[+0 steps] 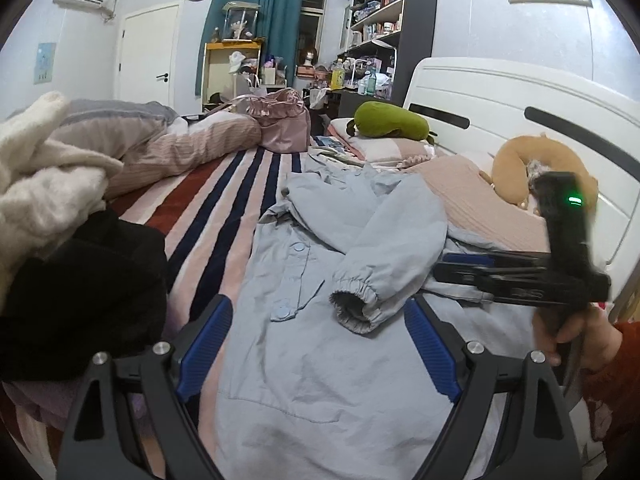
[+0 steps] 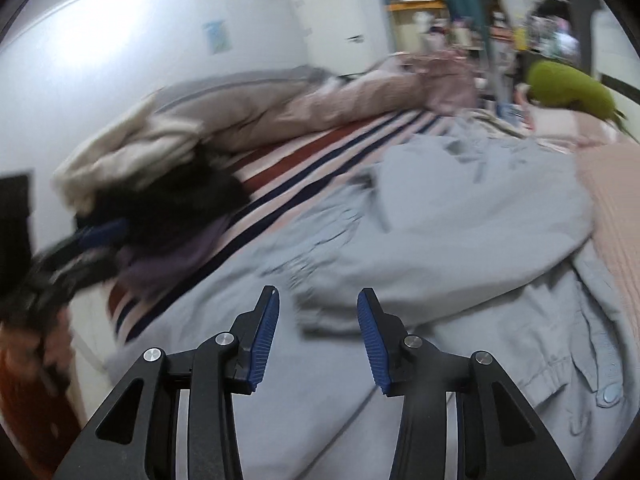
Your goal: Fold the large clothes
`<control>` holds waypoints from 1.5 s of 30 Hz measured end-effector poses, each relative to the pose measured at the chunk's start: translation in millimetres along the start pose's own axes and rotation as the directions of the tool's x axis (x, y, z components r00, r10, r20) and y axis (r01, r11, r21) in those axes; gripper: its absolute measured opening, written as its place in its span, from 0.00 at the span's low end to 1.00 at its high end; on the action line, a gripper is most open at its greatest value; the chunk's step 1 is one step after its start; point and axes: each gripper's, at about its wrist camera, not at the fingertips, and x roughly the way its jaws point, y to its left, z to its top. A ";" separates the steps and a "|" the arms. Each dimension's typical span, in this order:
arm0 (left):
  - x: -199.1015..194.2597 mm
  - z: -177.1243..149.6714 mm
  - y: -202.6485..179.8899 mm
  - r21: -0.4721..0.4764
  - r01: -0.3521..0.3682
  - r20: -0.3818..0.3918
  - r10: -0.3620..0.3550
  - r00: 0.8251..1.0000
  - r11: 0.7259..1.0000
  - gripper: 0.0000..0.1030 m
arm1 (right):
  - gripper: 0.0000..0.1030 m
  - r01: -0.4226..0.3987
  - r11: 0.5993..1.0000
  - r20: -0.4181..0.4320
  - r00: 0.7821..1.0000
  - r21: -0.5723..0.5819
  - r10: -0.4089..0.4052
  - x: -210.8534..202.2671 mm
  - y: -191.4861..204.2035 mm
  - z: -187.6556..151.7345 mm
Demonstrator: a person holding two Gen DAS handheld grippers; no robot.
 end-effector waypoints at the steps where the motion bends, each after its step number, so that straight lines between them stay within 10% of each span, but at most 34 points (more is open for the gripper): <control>1: -2.4 -0.4 -2.6 0.003 0.008 -0.001 -0.008 1.000 1.000 0.83 | 0.34 0.002 1.000 -0.025 1.000 0.018 -0.001 15.0 -1.5 -0.2; 4: -12.1 -5.1 -6.2 0.019 0.024 0.004 -0.024 1.000 1.000 0.83 | 0.23 0.007 1.000 -0.158 0.987 0.014 -0.005 71.0 6.2 -12.9; 9: -20.2 -24.0 5.3 0.018 -0.012 -0.035 0.013 0.999 1.000 0.83 | 0.32 0.017 1.000 -0.194 0.981 -0.023 -0.021 97.8 27.3 -33.8; 15: -26.6 -46.4 39.8 -0.008 -0.059 -0.096 0.058 0.994 0.998 0.84 | 0.38 -0.048 0.998 -0.056 0.997 0.027 0.050 -13.0 14.9 -41.6; 21: -21.7 -75.4 63.1 -0.044 -0.016 -0.170 0.008 0.985 0.999 0.87 | 0.64 0.158 0.976 0.127 0.976 0.152 -0.178 -172.1 -37.2 -95.9; 26: -5.5 -101.2 72.9 -0.109 0.014 -0.234 -0.040 0.972 0.994 0.87 | 0.82 0.295 0.913 0.015 0.950 0.282 -0.312 -215.6 -81.0 -160.4; 31: 13.8 -127.4 72.4 -0.177 0.047 -0.313 -0.102 0.944 0.983 0.82 | 0.82 0.206 0.893 -0.084 0.979 0.401 -0.188 -198.0 -99.1 -216.3; 37: 14.9 -135.9 71.9 -0.246 0.013 -0.310 -0.091 0.946 0.969 0.45 | 0.43 0.098 0.857 -0.029 0.995 0.507 -0.096 -179.8 -109.6 -234.8; 39: 16.3 -135.3 72.8 -0.273 0.025 -0.319 -0.115 0.941 0.962 0.30 | 0.10 0.073 0.853 0.009 0.996 0.516 -0.090 -180.0 -108.9 -229.2; 45: 7.6 -128.9 57.4 -0.254 0.085 -0.291 -0.160 0.943 0.963 0.14 | 0.04 0.023 0.892 0.072 0.996 0.451 -0.062 -181.8 -87.6 -207.1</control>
